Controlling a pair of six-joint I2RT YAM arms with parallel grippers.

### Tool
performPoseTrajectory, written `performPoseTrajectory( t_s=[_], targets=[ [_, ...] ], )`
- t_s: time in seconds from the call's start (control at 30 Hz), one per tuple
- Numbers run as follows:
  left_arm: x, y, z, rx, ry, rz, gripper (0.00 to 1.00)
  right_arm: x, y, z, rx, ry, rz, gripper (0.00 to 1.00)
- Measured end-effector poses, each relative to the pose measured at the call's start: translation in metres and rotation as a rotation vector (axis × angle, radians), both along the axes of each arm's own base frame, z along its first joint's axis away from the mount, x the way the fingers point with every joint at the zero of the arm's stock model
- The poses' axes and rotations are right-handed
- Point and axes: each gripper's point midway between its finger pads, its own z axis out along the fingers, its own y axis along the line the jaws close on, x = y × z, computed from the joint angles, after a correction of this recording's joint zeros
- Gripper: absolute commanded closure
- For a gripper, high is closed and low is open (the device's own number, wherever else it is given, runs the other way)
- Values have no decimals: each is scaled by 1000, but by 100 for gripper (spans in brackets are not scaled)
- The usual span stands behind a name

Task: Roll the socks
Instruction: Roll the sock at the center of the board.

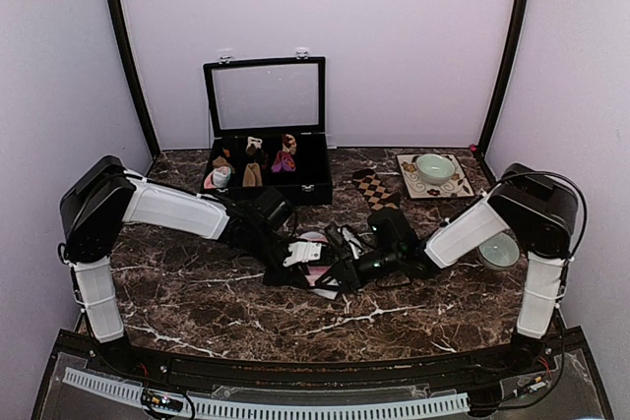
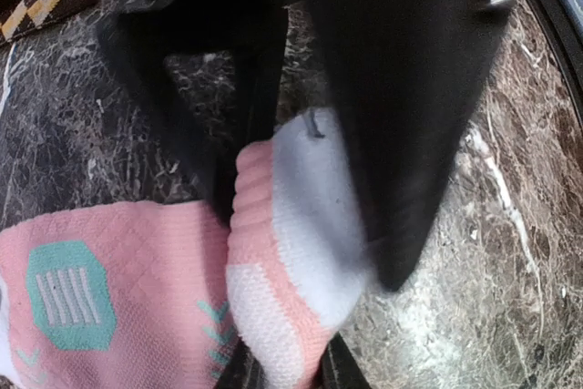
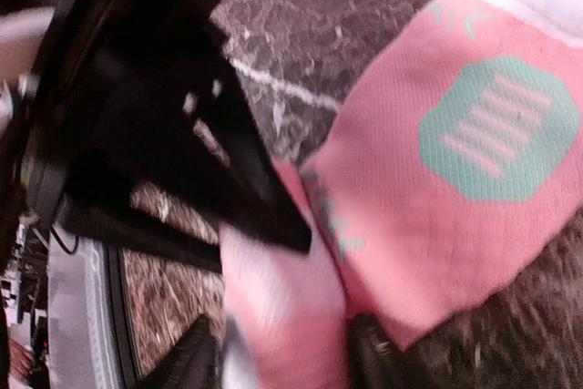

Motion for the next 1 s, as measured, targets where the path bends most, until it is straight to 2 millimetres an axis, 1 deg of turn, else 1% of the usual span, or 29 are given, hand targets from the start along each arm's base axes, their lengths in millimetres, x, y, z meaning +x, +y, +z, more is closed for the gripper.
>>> performPoseTrajectory(
  t_s=[0.03,0.07,0.1,0.13,0.2,0.3,0.4,0.43,0.5,0.53,0.6,0.63,0.7,0.73,0.83,0.87,0.93,1.0],
  targets=[
    [2,-1,0,-4,31,5,87,-3,-7,1,-5,-19,-5,1],
    [4,-1,1,-9,64,16,87,-9,-17,6,2,-59,-9,1],
    [7,-1,1,-14,92,26,88,-10,-18,7,1,-60,-8,1],
    [10,1,1,-20,131,41,88,-11,-22,10,5,-95,-10,1],
    [15,5,2,-31,197,69,87,-14,-32,9,-10,-140,-23,1],
    [16,8,2,-38,268,87,87,-14,-43,6,-40,-221,-35,1],
    [15,8,2,-32,310,87,86,-10,-53,8,-79,-308,-66,1],
    [14,8,2,-26,328,85,86,-8,-56,11,-95,-351,-82,1],
    [13,7,1,-17,368,81,86,-4,-58,28,-100,-441,-111,1],
    [12,7,1,-13,391,79,85,-2,-57,40,-90,-485,-128,1],
    [11,7,0,-10,440,76,85,8,-56,61,-67,-557,-181,1],
    [10,7,0,-11,456,75,85,14,-56,68,-62,-581,-213,1],
    [9,7,0,-12,480,74,85,29,-60,72,-67,-602,-275,1],
    [7,7,0,-13,491,72,85,32,-64,73,-61,-605,-292,1],
    [2,7,1,-8,530,67,85,42,-87,81,-23,-625,-372,1],
    [1,7,1,-4,539,67,84,46,-90,84,-19,-629,-388,1],
    [0,6,1,-1,560,67,84,52,-88,93,2,-649,-393,1],
    [-4,6,1,-1,586,66,83,48,-81,101,28,-683,-352,1]
  ],
)
